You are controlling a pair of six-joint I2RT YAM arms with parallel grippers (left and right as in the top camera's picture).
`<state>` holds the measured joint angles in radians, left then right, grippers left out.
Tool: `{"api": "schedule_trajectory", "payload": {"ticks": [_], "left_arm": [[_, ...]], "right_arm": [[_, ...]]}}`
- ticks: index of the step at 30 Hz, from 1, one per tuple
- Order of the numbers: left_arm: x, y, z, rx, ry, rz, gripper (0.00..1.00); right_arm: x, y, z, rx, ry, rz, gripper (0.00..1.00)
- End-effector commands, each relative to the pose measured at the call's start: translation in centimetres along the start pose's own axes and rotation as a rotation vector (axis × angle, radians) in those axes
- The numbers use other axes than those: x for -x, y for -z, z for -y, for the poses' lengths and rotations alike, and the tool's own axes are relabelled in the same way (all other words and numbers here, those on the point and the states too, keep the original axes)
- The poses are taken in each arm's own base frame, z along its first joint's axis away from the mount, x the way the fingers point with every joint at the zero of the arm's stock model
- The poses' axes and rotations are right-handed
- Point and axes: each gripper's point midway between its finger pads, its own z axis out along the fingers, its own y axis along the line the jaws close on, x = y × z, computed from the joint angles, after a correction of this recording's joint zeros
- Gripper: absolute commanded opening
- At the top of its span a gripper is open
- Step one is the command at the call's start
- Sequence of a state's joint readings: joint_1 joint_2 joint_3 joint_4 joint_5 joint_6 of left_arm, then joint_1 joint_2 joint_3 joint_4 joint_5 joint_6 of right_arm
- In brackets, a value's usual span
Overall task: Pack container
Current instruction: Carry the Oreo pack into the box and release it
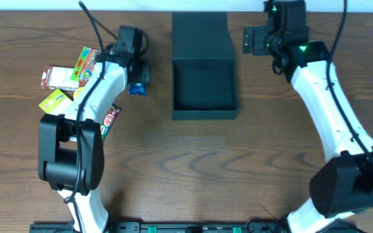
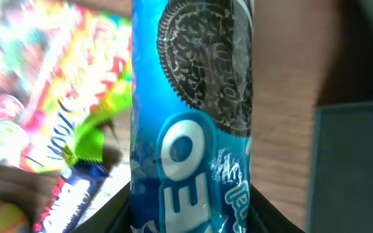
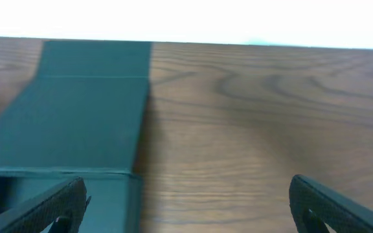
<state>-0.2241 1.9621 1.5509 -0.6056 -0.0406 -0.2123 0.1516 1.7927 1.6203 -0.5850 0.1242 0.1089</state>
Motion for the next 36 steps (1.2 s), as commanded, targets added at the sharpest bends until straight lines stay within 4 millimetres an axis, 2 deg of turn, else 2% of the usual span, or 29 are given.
{"api": "schedule_trajectory", "payload": {"ticks": [1, 4, 6, 9, 11, 16, 21, 23, 24, 25, 29, 32, 36], "left_arm": [[3.0, 2.3, 2.4, -0.001, -0.046, 0.088, 0.2], [3.6, 3.9, 6.7, -0.06, -0.103, 0.135, 0.2], [2.7, 4.4, 9.4, -0.091, -0.146, 0.138, 0.2], [1.6, 4.9, 12.2, -0.122, -0.231, 0.143, 0.2], [0.7, 5.4, 14.6, -0.142, -0.445, 0.168, 0.2], [-1.7, 6.3, 18.8, -0.284, -0.972, 0.205, 0.18], [-1.7, 5.8, 18.9, -0.274, -1.241, 0.25, 0.22], [-2.1, 5.1, 19.0, -0.289, -1.305, 0.245, 0.31], [-2.3, 4.7, 19.1, -0.296, -1.324, 0.241, 0.33], [-2.8, 3.9, 19.3, -0.309, -1.354, 0.229, 0.27], [-3.9, 0.5, 19.1, -0.288, -1.535, 0.201, 0.17], [-2.6, -1.5, 19.7, -0.228, -1.576, 0.259, 0.17], [-1.9, -2.9, 19.9, -0.209, -1.562, 0.292, 0.16]], "right_arm": [[-0.7, -0.7, 2.0, -0.043, -0.008, -0.026, 0.99], [-0.7, -0.8, 3.7, -0.067, -0.031, -0.032, 0.99], [-0.9, -0.9, 4.7, -0.081, -0.047, -0.039, 0.99], [-1.2, -0.9, 5.7, -0.095, -0.059, -0.051, 0.99], [-1.2, -0.9, 6.3, -0.104, -0.067, -0.054, 0.99], [-1.2, -0.9, 6.7, -0.11, -0.072, -0.055, 0.99], [-1.3, -0.9, 6.7, -0.11, -0.072, -0.056, 0.99], [-1.3, -0.9, 6.6, -0.11, -0.072, -0.058, 0.99], [-1.4, -0.9, 6.6, -0.11, -0.072, -0.059, 0.99], [-1.4, -0.8, 6.7, -0.11, -0.072, -0.062, 0.99], [-1.6, -0.8, 6.7, -0.11, -0.07, -0.071, 0.99], [-2.0, -0.8, 6.6, -0.111, -0.069, -0.085, 0.99], [-2.5, -0.8, 6.7, -0.112, -0.068, -0.105, 0.99]]}}
